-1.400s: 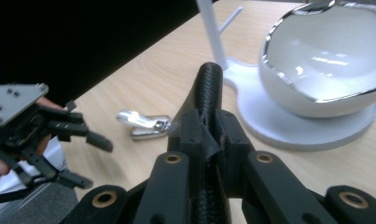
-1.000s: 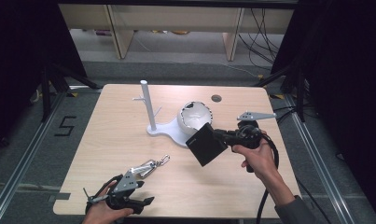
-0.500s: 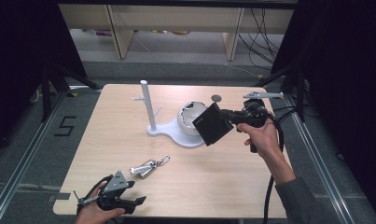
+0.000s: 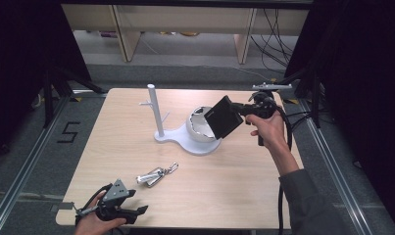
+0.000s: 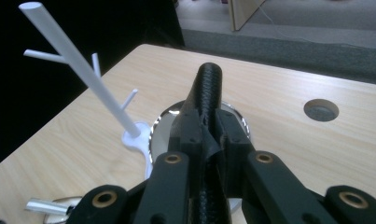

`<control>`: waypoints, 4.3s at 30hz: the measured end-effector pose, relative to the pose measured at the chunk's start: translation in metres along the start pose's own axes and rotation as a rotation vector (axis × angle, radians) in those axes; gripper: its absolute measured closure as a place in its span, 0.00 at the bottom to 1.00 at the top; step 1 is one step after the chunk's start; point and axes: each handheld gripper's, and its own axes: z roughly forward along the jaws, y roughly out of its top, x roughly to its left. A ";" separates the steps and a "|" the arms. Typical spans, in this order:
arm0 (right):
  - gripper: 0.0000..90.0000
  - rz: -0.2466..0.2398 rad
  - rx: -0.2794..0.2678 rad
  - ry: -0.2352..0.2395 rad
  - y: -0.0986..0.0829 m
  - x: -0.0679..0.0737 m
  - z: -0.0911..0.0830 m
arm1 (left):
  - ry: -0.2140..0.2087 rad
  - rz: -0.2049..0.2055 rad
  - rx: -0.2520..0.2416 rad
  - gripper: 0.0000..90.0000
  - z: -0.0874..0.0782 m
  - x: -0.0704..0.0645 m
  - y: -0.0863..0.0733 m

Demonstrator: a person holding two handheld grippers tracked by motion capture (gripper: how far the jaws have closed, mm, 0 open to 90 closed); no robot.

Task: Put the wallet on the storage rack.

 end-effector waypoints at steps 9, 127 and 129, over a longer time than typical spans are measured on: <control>0.92 0.022 0.002 -0.043 0.015 -0.009 0.016 | -0.001 0.005 -0.002 0.31 -0.001 0.001 0.000; 0.27 -0.084 0.271 0.076 -0.196 0.058 0.014 | 0.065 -0.058 -0.024 0.22 -0.003 0.017 -0.003; 0.26 -0.092 0.286 0.091 -0.201 0.060 0.014 | 0.062 -0.061 -0.027 0.22 -0.002 0.016 -0.002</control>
